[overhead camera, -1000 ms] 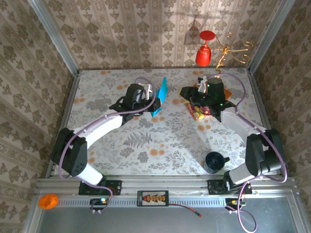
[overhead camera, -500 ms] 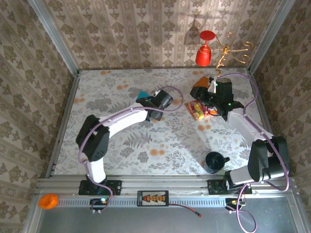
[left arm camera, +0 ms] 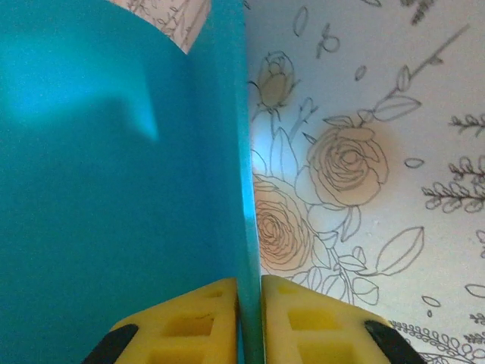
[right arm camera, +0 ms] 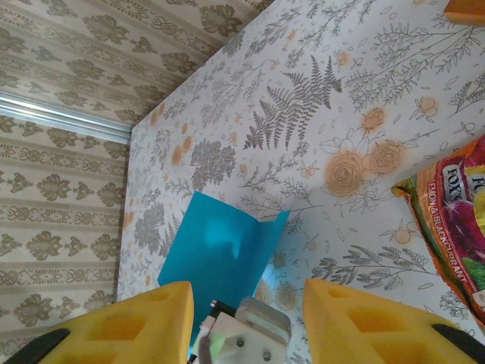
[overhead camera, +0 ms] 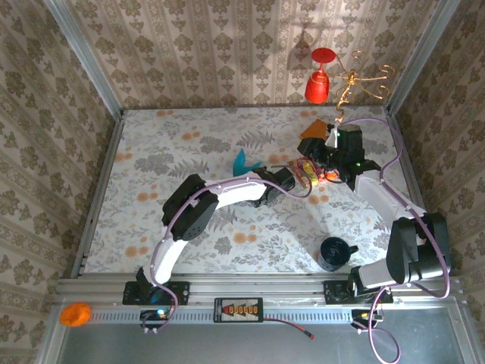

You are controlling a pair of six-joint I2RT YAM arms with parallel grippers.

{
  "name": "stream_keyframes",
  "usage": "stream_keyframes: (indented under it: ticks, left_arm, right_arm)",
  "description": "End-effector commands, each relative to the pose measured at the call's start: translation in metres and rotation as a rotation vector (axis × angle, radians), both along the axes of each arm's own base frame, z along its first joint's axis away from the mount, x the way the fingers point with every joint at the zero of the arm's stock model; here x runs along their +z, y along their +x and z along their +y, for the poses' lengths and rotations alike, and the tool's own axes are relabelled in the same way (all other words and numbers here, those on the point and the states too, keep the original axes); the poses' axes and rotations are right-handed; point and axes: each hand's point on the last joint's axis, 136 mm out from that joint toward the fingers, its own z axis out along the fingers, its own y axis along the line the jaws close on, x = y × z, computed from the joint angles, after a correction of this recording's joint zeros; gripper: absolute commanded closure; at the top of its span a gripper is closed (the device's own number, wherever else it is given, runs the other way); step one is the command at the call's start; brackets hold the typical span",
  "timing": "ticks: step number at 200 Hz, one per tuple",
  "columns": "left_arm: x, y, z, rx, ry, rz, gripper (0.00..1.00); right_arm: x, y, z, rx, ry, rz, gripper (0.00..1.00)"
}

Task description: Fold a paper plane with a square sheet of paper (pick it up from the middle)

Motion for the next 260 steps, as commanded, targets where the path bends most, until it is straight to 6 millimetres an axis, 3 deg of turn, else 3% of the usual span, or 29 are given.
stream_keyframes:
  ticks: [1,74,140,206,260]
  left_arm:
    - [0.001,-0.003,0.001,-0.033,0.06,0.009,0.84]
    - [-0.026,-0.014,-0.009,-0.049,0.027,0.081,0.79]
    - [-0.032,-0.023,-0.029,-0.022,-0.127,0.135,0.75]
    - [-0.013,-0.031,-0.05,0.003,-0.288,0.154,0.71]
    - [0.016,-0.044,-0.079,0.018,-0.519,0.194,0.58]
  right_arm:
    - [-0.007,0.001,-0.008,-0.033,-0.011,0.013,0.57]
    - [-0.012,0.0,-0.013,-0.049,-0.007,0.024,0.57]
    - [-0.017,0.0,-0.013,-0.051,0.0,0.038,0.57]
    - [-0.016,0.001,-0.013,-0.051,-0.002,0.034,0.57]
    - [-0.019,0.001,-0.016,-0.063,-0.011,0.041,0.57]
